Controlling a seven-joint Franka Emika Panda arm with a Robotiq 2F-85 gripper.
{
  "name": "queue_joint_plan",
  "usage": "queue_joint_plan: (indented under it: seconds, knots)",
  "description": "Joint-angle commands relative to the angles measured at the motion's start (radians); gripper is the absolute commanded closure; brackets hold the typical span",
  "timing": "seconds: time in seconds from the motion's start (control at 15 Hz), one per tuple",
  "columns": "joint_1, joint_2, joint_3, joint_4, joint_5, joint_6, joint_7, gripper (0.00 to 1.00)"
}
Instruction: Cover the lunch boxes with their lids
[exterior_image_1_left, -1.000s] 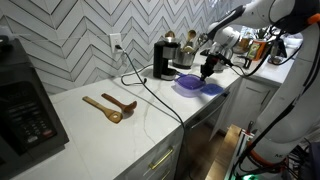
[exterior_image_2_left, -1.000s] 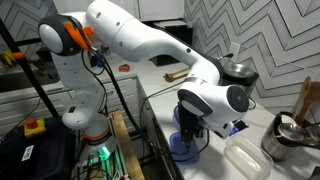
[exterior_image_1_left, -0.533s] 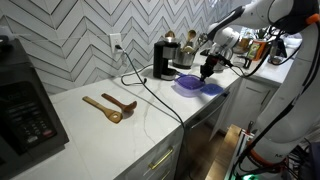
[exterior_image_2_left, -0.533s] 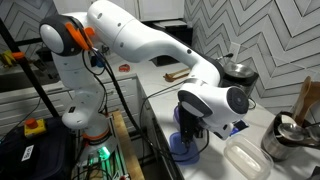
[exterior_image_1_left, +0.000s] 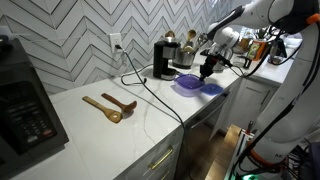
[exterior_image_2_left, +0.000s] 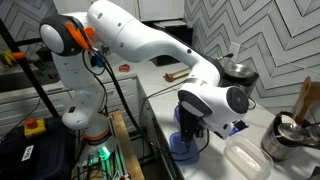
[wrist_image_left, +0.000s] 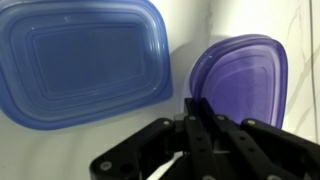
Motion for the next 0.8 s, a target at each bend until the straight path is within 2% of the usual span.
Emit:
queue_joint_plan:
  seconds: [0.0,0.73]
  knots:
    - [-0.004,-0.016,0.006,-0.021,0.026,0.014,0.004,0.98]
    - [-0.006,-0.012,0.010,-0.017,0.082,-0.014,-0.025,0.98]
